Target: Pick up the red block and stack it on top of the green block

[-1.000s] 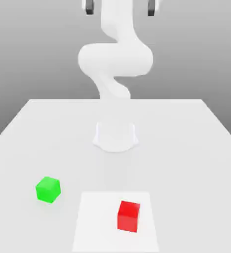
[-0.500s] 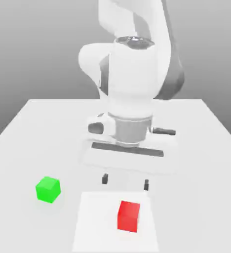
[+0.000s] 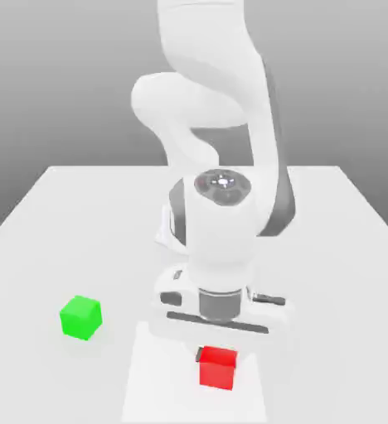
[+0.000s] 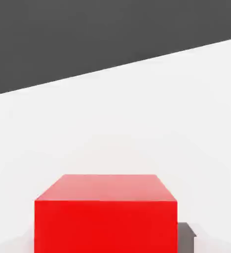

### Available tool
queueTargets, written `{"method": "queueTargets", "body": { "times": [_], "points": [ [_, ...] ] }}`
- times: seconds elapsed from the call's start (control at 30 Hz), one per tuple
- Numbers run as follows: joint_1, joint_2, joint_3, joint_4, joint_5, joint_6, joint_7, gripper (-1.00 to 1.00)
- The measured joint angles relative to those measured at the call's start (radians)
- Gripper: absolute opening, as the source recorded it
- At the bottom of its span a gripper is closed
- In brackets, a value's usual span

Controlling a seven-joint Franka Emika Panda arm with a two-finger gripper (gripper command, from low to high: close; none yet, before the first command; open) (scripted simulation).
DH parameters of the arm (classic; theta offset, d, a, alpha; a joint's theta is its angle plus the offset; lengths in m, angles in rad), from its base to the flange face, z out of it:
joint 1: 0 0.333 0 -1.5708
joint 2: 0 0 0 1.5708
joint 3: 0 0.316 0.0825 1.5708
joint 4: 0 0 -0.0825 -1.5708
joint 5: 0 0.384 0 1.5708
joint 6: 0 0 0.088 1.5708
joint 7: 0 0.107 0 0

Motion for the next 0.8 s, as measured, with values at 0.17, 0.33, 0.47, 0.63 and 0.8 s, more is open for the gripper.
{"method": "queueTargets", "body": {
  "times": [0.17, 0.33, 0.47, 0.63, 0.8],
  "points": [
    [-0.029, -0.165, 0.025, -0.030, 0.073, -0.135, -0.041, -1.00],
    [-0.261, -0.299, -0.086, -0.113, 0.070, -0.190, 0.167, -1.00],
    [-0.386, -0.400, -0.158, -0.182, 0.080, -0.218, 0.333, -1.00],
    [-0.440, -0.299, -0.200, -0.205, 0.107, -0.092, 0.395, -1.00],
    [-0.450, -0.206, -0.185, -0.202, 0.138, -0.002, 0.376, 1.00]
  ]
}}
